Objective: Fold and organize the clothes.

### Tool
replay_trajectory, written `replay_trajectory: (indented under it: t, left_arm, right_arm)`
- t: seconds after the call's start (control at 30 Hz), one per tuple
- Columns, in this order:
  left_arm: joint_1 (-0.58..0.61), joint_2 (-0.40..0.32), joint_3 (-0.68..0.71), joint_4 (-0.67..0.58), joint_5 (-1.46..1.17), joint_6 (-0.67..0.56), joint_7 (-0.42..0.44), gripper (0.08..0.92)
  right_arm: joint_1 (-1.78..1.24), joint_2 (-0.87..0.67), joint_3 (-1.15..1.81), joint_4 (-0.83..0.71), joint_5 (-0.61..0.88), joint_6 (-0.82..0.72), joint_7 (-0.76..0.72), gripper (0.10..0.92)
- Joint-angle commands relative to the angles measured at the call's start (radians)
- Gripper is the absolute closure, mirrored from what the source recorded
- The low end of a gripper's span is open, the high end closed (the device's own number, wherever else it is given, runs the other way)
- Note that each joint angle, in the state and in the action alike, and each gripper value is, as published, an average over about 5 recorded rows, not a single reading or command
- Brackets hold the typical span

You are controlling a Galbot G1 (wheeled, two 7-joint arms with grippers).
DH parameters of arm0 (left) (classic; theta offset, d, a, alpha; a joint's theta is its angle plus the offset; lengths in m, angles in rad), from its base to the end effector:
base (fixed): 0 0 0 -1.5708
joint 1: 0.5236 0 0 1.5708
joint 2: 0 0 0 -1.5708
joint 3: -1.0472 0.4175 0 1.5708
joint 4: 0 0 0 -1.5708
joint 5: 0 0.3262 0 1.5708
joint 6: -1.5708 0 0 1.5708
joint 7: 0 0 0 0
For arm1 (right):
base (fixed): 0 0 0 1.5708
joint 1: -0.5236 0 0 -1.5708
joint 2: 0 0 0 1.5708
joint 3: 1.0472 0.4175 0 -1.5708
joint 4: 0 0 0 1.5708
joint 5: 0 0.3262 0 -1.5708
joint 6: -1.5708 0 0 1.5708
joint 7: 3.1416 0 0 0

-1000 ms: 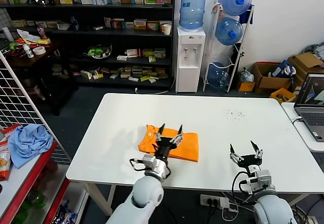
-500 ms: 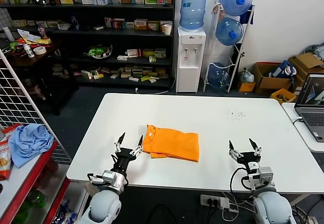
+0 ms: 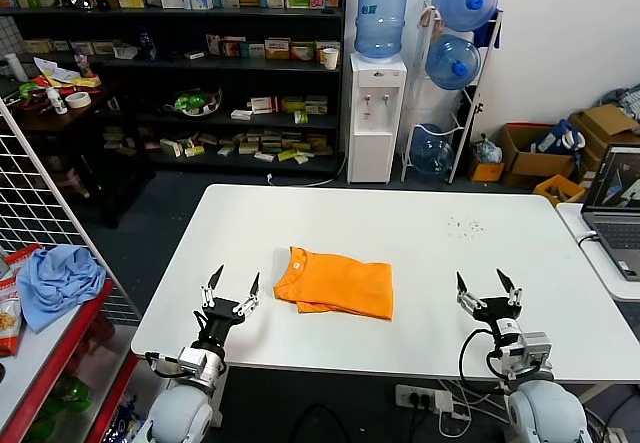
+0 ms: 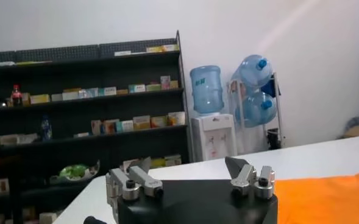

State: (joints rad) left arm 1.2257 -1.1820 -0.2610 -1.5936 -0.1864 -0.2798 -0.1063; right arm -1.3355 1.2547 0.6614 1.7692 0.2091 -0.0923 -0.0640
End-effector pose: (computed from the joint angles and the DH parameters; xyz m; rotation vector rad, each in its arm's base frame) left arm 0.2369 0.0771 -0.4609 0.2939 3.0665 0.2022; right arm 0.2121 -0.1515 -0.3988 -0.0079 -2.9792 0.1829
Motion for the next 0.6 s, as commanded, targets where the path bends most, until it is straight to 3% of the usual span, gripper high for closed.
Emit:
replay_trajectory:
  t: [0.03, 0.6]
  left_arm:
    - [0.025, 0.022, -0.028, -0.026, 0.05, 0.029, 0.018, 0.177]
    - [0.025, 0.004, -0.076, -0.028, 0.063, 0.053, 0.003, 0.177]
  right_arm:
    - [0.001, 0.029, 0.038, 0.008, -0.009, 0.004, -0.029, 0.203]
    - [0.01, 0.04, 0.031, 0.004, -0.032, -0.009, -0.024, 0.203]
